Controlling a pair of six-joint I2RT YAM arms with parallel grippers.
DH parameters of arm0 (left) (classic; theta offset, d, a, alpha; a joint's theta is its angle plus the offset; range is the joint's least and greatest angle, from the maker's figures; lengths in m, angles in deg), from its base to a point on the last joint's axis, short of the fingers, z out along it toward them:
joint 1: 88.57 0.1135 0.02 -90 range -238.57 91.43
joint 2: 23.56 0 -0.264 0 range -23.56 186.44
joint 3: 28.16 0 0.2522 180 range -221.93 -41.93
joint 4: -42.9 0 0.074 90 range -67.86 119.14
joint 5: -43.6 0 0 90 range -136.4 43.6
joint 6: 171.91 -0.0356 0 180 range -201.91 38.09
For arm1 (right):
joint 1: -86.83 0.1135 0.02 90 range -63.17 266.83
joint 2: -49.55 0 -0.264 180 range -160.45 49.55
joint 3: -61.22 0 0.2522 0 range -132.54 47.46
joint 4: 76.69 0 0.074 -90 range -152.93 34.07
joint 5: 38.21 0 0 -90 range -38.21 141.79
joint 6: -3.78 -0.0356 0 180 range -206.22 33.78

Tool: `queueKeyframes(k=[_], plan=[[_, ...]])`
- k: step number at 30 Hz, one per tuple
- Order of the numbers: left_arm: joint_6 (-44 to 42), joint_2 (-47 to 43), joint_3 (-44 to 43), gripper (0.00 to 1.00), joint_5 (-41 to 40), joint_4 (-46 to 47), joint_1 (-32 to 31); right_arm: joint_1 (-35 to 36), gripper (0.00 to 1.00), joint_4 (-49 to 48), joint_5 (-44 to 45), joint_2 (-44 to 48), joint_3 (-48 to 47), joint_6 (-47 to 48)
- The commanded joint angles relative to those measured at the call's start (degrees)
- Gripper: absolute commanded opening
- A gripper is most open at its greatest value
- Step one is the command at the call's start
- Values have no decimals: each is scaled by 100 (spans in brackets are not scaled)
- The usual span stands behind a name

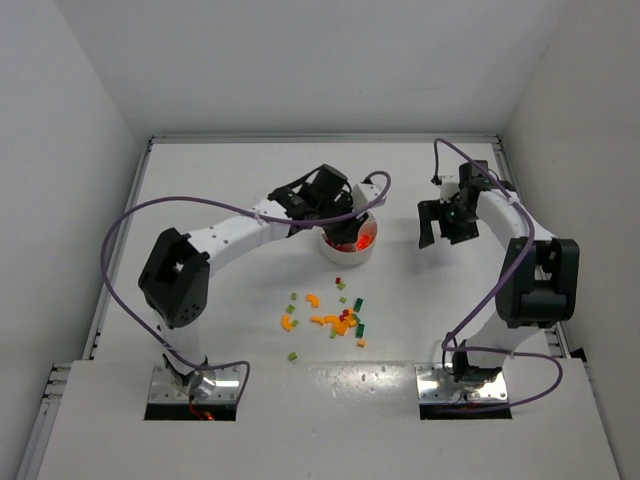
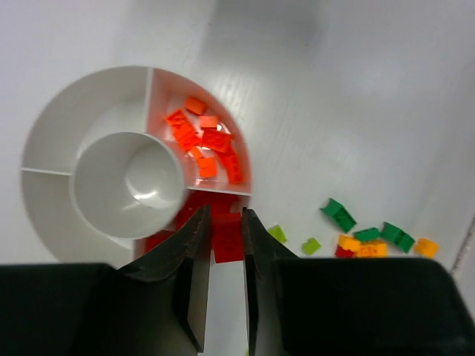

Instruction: Sort the legos into containers by color

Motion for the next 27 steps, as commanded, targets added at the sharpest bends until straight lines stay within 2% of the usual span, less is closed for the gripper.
queueKeyframes(k=[1, 11, 19, 24, 26, 27], plan=[[89, 165, -337, 14, -44, 8, 184, 28, 92, -25, -58, -71, -269, -56], [27, 587, -592, 25, 9, -115, 387, 28, 91, -25, -58, -71, -269, -56], [-26, 526, -426, 42, 114, -168, 439, 28, 91, -25, -6, -71, -269, -56], [-157, 175, -101, 40, 316, -116, 439, 28, 91, -25, -6, -71, -322, -56], [-280, -271, 327, 26, 544, -28, 439, 28, 91, -25, -6, -71, -322, -56], [-367, -431, 496, 24, 606, 33, 439, 28, 91, -25, -6, -71, -322, -56]])
